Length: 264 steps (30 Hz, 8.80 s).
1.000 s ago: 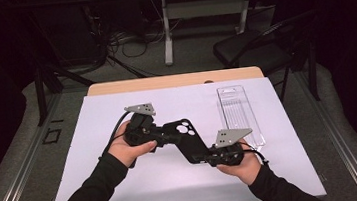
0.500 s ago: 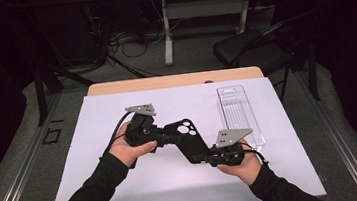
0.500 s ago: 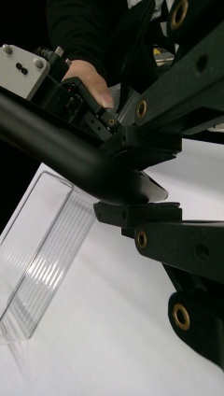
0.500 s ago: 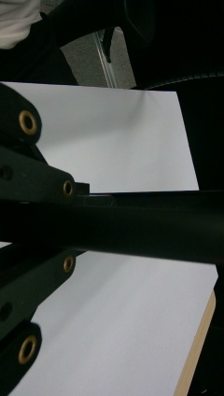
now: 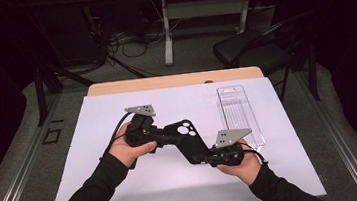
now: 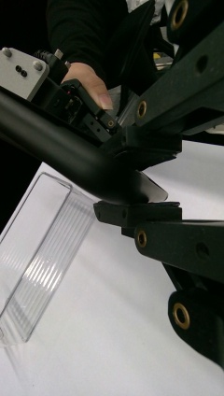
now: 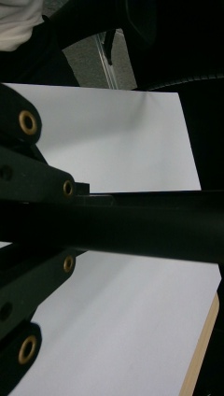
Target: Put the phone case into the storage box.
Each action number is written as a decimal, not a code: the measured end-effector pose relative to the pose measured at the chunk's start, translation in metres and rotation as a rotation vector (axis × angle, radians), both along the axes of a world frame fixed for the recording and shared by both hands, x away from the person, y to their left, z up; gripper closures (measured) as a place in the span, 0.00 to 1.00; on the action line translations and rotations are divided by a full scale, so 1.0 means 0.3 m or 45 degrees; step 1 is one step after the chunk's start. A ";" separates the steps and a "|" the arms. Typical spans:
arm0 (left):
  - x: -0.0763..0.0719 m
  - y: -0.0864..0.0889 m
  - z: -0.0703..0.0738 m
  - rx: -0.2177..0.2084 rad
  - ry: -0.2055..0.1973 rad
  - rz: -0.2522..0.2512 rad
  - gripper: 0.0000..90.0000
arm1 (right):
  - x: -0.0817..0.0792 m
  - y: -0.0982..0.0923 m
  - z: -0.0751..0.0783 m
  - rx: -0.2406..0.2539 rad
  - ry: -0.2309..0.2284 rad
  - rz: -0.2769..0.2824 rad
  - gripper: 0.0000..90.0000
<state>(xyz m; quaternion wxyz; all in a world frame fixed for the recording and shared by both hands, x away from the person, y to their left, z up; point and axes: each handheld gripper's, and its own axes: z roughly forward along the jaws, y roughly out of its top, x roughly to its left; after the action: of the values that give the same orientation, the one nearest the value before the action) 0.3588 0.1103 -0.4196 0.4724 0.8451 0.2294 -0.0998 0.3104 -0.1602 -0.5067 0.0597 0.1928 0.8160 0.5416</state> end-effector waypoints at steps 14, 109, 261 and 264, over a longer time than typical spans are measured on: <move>0.004 0.001 -0.002 -0.018 0.005 -0.002 0.83 | 0.002 -0.001 0.000 0.003 0.002 0.001 0.98; 0.005 0.012 -0.015 -0.015 -0.017 -0.059 0.91 | 0.016 -0.019 0.000 0.009 0.025 -0.046 0.71; -0.037 -0.100 0.000 0.416 -0.035 0.065 0.91 | 0.012 0.014 0.300 -0.134 -0.110 -0.248 0.70; -0.036 -0.100 0.000 0.410 -0.032 0.064 0.91 | 0.014 0.012 0.298 -0.130 -0.100 -0.254 0.72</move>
<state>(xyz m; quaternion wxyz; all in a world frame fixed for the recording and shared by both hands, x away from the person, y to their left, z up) 0.3479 0.0802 -0.4196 0.3362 0.9051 0.2575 -0.0393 0.3147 -0.1565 -0.4173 0.1551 0.2484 0.8164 0.4978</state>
